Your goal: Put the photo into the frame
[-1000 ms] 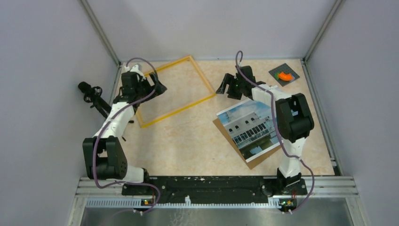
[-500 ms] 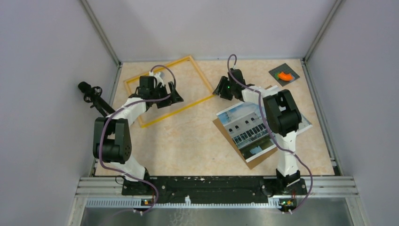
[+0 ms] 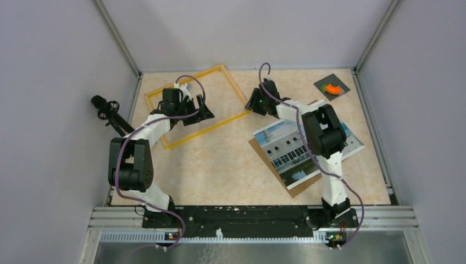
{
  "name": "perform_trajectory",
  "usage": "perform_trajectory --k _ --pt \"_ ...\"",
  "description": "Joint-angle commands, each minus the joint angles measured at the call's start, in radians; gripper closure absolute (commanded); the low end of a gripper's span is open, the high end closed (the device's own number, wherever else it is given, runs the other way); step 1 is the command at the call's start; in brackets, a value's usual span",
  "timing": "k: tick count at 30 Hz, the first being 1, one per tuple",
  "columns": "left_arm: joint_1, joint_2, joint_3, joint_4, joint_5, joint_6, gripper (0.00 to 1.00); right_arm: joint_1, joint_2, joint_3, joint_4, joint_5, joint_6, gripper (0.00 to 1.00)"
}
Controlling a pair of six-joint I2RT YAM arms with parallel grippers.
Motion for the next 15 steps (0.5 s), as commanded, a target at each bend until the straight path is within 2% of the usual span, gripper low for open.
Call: perform_trajectory --k 1,6,15 --pt "0.000 -0.055 0.019 0.036 0.019 0.008 0.09 -0.003 0.006 -0.045 -0.045 -0.011 -0.014 0.52" --pt "0.000 -0.057 0.018 0.037 0.024 0.007 0.09 -0.022 -0.010 -0.108 0.017 -0.075 -0.046 0.50" --pt "0.000 -0.057 0.017 0.039 0.028 0.007 0.09 -0.026 -0.013 -0.112 -0.023 -0.084 -0.188 0.52"
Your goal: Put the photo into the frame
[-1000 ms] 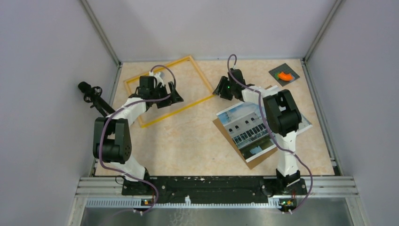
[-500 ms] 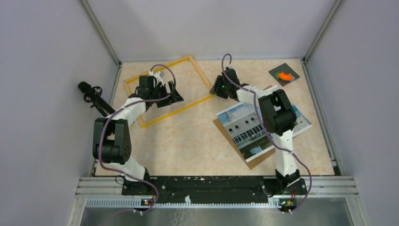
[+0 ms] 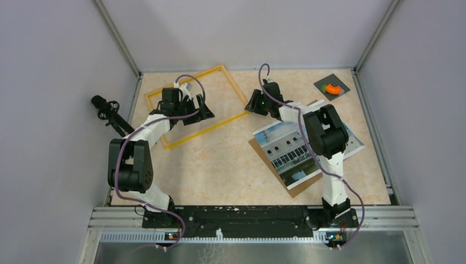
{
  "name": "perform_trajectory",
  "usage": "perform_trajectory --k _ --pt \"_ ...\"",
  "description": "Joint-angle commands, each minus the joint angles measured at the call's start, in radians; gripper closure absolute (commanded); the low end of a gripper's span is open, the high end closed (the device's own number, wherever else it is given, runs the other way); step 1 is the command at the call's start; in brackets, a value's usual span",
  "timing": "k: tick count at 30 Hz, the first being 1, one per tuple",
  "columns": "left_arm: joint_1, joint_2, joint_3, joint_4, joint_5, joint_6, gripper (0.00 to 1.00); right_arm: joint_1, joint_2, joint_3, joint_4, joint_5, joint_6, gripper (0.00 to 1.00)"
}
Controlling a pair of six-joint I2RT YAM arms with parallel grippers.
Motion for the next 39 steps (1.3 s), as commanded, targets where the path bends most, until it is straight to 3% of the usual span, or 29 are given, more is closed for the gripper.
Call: perform_trajectory --k 1,15,29,34,39 --pt "0.000 -0.042 0.017 0.039 0.020 0.007 0.09 -0.005 0.002 -0.036 -0.141 0.007 -0.106 0.53" --pt "0.000 -0.040 0.016 0.043 0.023 0.005 0.09 0.018 0.018 0.005 -0.191 0.086 -0.161 0.55" --pt "0.000 -0.045 0.016 0.039 0.025 0.005 0.09 0.095 0.080 0.015 -0.213 0.327 0.044 0.52" --pt "0.000 -0.052 0.016 0.038 0.025 0.005 0.09 0.102 0.073 0.025 -0.249 0.319 0.048 0.48" --pt "0.000 -0.064 0.016 0.038 0.026 0.005 0.09 0.105 0.109 0.139 -0.417 0.323 0.026 0.47"
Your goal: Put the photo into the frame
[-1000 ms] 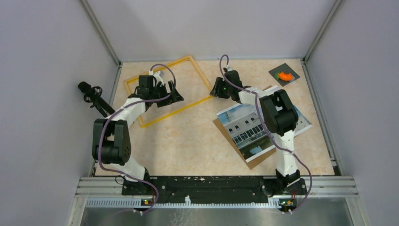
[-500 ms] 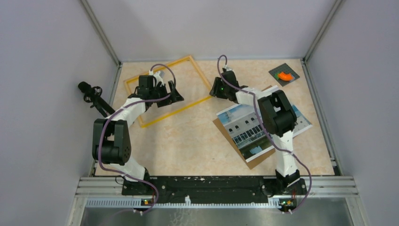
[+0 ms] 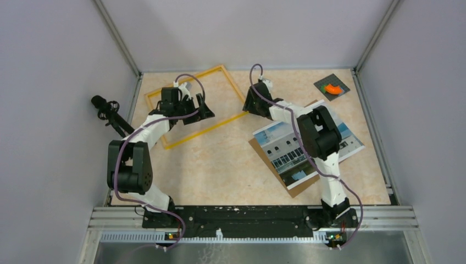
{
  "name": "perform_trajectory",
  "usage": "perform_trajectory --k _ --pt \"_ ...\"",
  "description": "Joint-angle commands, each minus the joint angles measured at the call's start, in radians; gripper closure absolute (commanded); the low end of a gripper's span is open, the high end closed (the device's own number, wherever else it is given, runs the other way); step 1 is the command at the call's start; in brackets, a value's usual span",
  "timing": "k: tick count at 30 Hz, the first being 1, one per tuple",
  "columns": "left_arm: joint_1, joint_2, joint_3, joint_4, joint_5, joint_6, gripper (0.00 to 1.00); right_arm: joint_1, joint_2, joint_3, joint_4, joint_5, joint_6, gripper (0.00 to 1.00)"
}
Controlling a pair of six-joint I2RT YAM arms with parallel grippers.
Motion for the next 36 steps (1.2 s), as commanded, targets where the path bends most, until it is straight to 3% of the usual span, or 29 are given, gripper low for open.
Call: perform_trajectory --k 1,5,11,19,25,27,32,36 --pt "0.000 -0.057 0.016 0.038 0.015 0.005 0.09 0.015 0.115 0.105 -0.345 0.051 -0.018 0.48" --pt "0.000 -0.073 0.017 0.033 0.002 0.015 0.09 0.037 0.142 0.151 -0.438 0.111 -0.042 0.52" --pt "0.001 -0.102 0.021 0.022 -0.037 0.031 0.09 0.059 0.188 0.241 -0.553 0.160 -0.135 0.80" --pt "0.002 -0.124 0.020 0.023 -0.041 0.035 0.08 0.056 0.035 0.055 -0.463 0.153 -0.250 0.95" --pt "0.002 -0.128 0.018 0.025 -0.031 0.028 0.08 0.030 -0.038 -0.052 -0.403 0.143 -0.280 0.98" --pt "0.002 -0.127 0.016 0.030 -0.024 0.023 0.08 0.022 -0.058 -0.059 -0.371 0.125 -0.299 0.92" --pt "-0.002 -0.120 0.000 0.060 0.032 -0.007 0.06 0.021 -0.105 0.073 -0.434 0.071 -0.354 0.57" --pt "-0.034 -0.109 -0.015 0.092 0.079 -0.031 0.04 0.021 -0.236 0.129 -0.513 0.077 -0.393 0.28"
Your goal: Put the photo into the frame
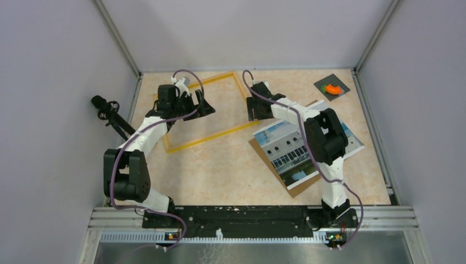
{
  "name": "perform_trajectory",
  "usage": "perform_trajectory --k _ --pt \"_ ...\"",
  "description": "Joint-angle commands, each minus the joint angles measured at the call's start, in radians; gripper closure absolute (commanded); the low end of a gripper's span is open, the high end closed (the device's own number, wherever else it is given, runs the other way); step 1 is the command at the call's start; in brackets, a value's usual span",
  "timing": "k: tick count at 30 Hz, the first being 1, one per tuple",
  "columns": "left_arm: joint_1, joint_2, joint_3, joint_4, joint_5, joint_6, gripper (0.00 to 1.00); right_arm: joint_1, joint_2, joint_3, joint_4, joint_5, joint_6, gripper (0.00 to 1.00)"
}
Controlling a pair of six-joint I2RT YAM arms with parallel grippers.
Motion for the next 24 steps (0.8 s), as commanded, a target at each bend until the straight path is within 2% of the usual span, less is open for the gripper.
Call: perform_trajectory --k 1,4,8,11,13,17,24 --pt "-0.042 -0.016 -0.017 0.082 0.075 -0.034 0.04 -0.004 -0.203 0.056 -0.140 -0.012 -0.085 0.21" --pt "-0.114 -0.004 -0.035 0.102 0.085 -0.069 0.03 -0.023 -0.377 -0.100 -0.127 -0.018 -0.090 0.12" --pt "-0.273 0.010 -0.118 0.230 0.037 -0.221 0.05 -0.146 -0.596 -0.414 -0.038 -0.195 0.020 0.14" --pt "-0.379 0.028 -0.188 0.369 -0.097 -0.358 0.05 -0.254 -0.739 -0.633 0.046 -0.275 0.100 0.17" --pt "-0.460 0.060 -0.185 0.388 -0.217 -0.397 0.05 -0.337 -0.814 -0.758 0.080 -0.315 0.133 0.19" --pt "-0.543 0.146 -0.140 0.397 -0.393 -0.424 0.05 -0.451 -0.914 -0.922 0.135 -0.308 0.144 0.22" --pt "-0.592 0.281 -0.134 0.540 -0.453 -0.476 0.07 -0.492 -0.918 -1.017 0.158 -0.275 0.146 0.22"
